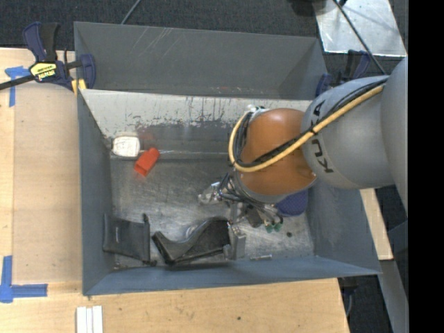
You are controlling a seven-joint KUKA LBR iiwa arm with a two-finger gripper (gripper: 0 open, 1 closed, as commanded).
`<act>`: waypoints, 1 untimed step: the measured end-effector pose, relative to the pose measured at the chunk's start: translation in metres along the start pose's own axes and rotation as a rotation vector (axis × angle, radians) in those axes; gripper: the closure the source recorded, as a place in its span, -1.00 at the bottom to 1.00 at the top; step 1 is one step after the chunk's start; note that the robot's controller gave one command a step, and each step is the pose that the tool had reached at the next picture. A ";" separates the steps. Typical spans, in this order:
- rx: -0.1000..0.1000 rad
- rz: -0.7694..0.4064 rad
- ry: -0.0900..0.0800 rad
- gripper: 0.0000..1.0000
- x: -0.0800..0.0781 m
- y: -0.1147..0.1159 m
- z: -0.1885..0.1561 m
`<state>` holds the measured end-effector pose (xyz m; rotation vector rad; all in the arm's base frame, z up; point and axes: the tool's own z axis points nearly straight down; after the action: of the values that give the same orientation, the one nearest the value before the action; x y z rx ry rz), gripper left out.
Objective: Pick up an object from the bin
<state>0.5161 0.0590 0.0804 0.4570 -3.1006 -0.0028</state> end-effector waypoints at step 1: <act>0.000 0.001 0.003 1.00 0.001 0.000 0.000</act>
Offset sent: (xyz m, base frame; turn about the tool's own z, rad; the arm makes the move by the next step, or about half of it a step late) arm 0.0000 0.0000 0.0000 0.0000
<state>0.5150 0.0585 0.0801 0.4554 -3.0975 -0.0026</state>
